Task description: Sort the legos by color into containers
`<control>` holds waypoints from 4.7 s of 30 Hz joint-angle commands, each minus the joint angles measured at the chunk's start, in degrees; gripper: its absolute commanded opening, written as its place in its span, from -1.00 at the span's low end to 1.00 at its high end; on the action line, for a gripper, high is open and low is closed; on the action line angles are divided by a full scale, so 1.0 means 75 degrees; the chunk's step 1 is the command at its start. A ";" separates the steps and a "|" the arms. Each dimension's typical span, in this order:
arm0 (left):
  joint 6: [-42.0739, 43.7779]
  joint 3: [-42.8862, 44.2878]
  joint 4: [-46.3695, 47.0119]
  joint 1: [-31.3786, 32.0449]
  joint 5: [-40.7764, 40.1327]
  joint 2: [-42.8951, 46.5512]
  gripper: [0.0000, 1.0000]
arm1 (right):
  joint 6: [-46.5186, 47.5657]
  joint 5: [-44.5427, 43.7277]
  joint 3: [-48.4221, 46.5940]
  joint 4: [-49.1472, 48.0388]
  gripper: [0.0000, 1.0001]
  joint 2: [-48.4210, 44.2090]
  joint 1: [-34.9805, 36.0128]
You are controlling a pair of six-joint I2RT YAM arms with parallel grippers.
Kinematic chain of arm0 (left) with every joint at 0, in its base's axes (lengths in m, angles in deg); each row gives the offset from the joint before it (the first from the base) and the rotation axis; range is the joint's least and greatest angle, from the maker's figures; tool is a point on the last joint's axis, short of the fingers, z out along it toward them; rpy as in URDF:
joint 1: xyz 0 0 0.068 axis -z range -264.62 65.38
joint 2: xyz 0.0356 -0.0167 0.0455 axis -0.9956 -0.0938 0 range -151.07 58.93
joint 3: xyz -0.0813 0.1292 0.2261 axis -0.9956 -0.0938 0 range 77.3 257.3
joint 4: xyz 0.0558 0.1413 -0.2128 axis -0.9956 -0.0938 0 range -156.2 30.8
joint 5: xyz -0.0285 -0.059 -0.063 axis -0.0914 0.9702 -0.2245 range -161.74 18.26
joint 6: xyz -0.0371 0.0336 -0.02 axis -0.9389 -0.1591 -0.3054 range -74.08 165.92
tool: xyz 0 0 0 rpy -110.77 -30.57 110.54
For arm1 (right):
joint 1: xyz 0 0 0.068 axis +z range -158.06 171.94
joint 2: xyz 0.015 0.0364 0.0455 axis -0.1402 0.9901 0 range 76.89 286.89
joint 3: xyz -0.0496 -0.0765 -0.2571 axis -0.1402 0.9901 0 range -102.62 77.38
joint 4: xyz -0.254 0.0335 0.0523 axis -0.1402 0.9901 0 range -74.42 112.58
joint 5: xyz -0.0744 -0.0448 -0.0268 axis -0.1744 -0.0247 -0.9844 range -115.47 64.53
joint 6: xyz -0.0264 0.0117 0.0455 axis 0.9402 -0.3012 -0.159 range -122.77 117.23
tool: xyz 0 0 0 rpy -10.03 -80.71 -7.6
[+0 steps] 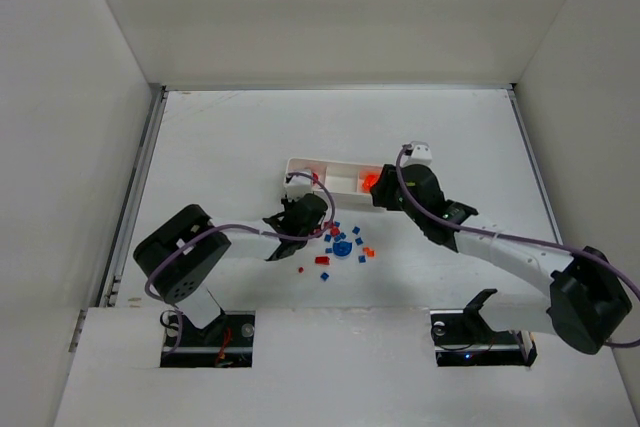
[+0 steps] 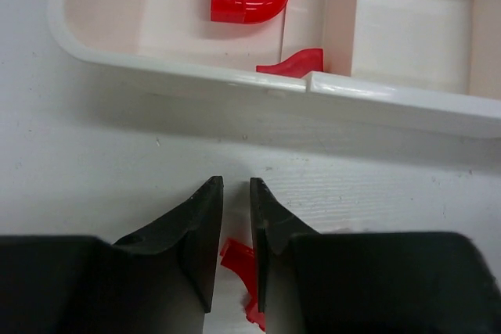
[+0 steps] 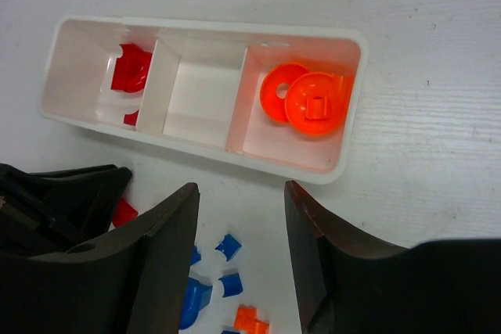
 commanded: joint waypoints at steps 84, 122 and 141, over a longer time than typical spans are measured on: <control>0.0424 0.1949 -0.1084 -0.1208 0.0754 0.0788 -0.57 | -0.0346 -0.0069 0.1110 -0.0427 -0.28 -0.0775 0.1158; -0.0605 -0.0428 -0.4115 0.0570 0.0556 0.3773 -0.11 | -0.0522 -0.1112 -0.0027 -0.0205 -0.18 0.2588 0.2038; -0.2436 -0.0768 -0.5467 0.2389 0.0802 0.3892 0.04 | -0.0369 -0.0750 0.0032 -0.0099 -0.55 0.0926 0.1933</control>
